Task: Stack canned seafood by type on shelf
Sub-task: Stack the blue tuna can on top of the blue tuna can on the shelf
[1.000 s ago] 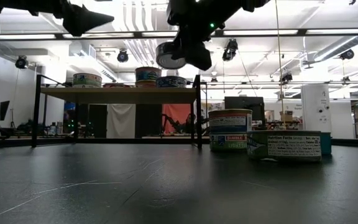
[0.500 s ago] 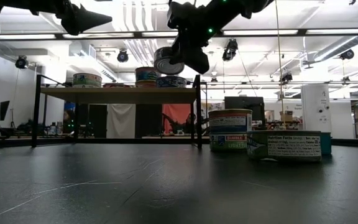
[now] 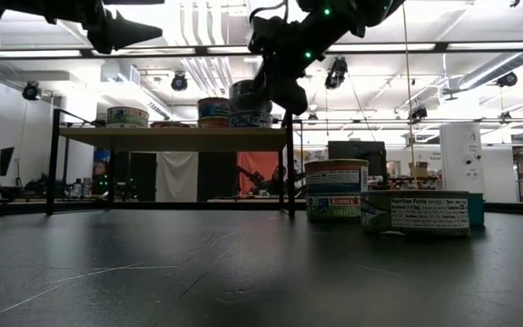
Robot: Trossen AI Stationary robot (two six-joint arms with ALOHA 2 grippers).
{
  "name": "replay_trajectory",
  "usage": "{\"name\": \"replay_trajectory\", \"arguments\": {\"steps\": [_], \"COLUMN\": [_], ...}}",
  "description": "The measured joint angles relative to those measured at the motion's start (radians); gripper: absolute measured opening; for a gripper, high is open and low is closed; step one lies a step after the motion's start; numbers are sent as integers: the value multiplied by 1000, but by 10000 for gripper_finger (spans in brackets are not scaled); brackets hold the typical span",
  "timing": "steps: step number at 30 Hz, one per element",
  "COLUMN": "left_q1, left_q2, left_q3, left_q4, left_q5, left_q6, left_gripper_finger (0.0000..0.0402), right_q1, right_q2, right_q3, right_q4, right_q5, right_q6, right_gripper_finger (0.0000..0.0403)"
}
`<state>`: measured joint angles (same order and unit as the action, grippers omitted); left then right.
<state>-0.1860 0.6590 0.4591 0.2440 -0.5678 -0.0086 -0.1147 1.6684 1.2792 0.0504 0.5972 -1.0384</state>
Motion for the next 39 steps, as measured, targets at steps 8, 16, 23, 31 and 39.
{"name": "replay_trajectory", "arguments": {"steps": [8,16,23,31,39], "left_q1": [0,0,0,0,0], "left_q2": [0,0,0,0,0], "left_q3": [0,0,0,0,-1], "left_q4": [-7,-7,-13,-23,-26], "left_q5": [0,0,0,0,0], "left_q6": [-3,-4,-4,-4,-4], "left_gripper_finger": [400,400,400,400,400], "right_q1": [-2,-2,-2,-2,-2], "right_q2": [0,0,0,0,0], "right_q3": [-4,-4,-4,-3,-3], "right_q4": [-27,-31,-35,-38,-45], "right_q5": [1,4,4,-1,-6], "right_q6": [10,10,10,10,82], "right_gripper_finger": [137,137,151,147,188]}}
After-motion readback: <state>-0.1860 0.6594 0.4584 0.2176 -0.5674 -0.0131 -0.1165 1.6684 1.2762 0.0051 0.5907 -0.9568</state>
